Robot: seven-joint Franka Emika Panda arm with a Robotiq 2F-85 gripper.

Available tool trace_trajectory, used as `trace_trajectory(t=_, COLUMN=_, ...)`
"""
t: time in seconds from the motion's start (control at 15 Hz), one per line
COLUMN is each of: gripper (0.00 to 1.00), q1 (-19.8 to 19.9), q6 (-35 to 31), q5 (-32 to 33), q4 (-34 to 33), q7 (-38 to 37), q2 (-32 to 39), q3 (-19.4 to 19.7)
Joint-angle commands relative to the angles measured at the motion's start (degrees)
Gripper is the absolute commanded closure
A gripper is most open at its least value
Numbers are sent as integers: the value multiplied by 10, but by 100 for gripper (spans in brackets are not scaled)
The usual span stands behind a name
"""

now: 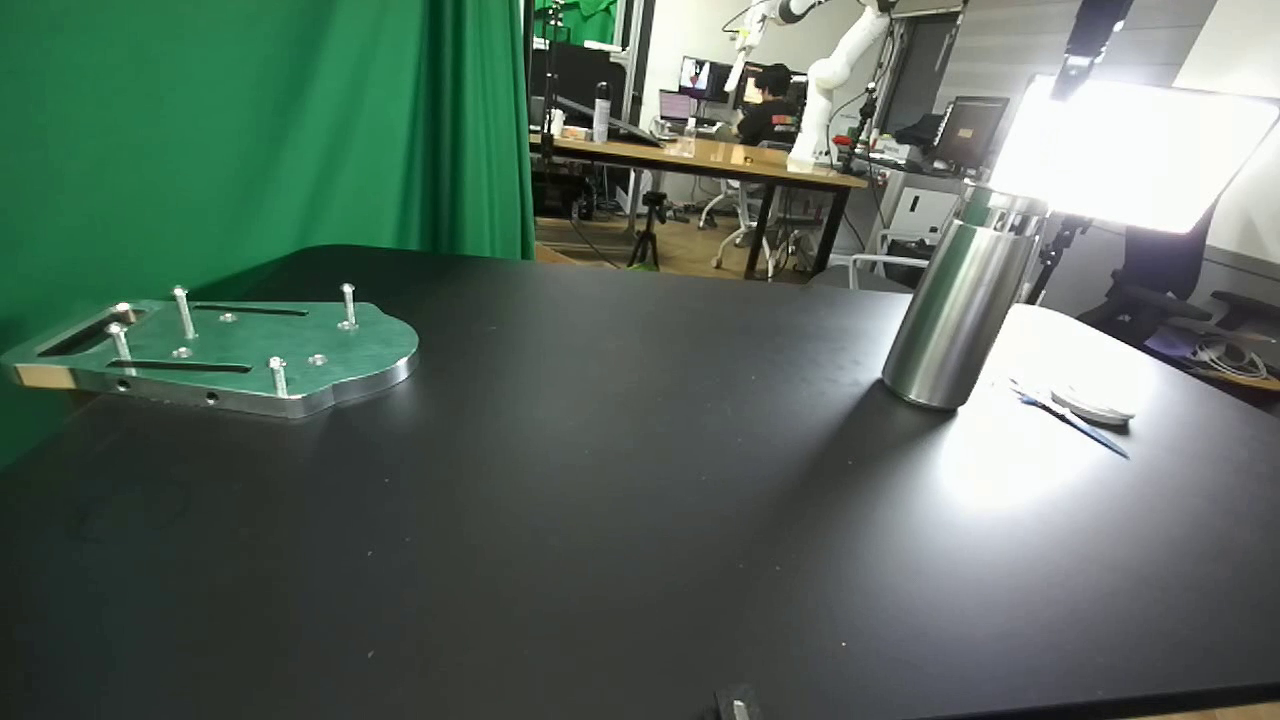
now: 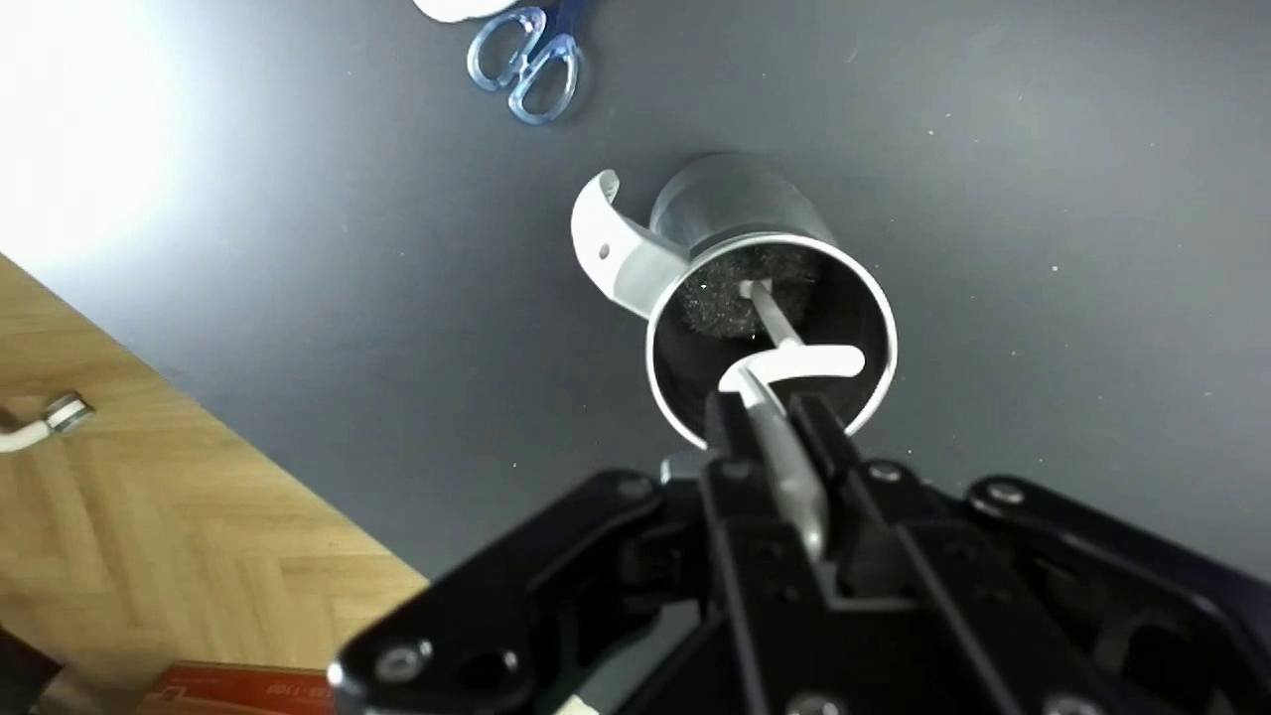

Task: Scrub the jar

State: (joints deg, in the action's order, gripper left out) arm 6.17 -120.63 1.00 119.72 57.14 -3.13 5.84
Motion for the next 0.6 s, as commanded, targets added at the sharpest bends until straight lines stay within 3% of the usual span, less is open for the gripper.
trace_trajectory(t=0.0, gripper=96, q1=-8, q6=30, q5=-5, q4=-8, q7=-2, q2=-44, q3=1)
trace_trajectory(t=0.53, gripper=96, q1=-19, q6=40, q5=-7, q4=-9, q7=0, q2=-49, q3=7)
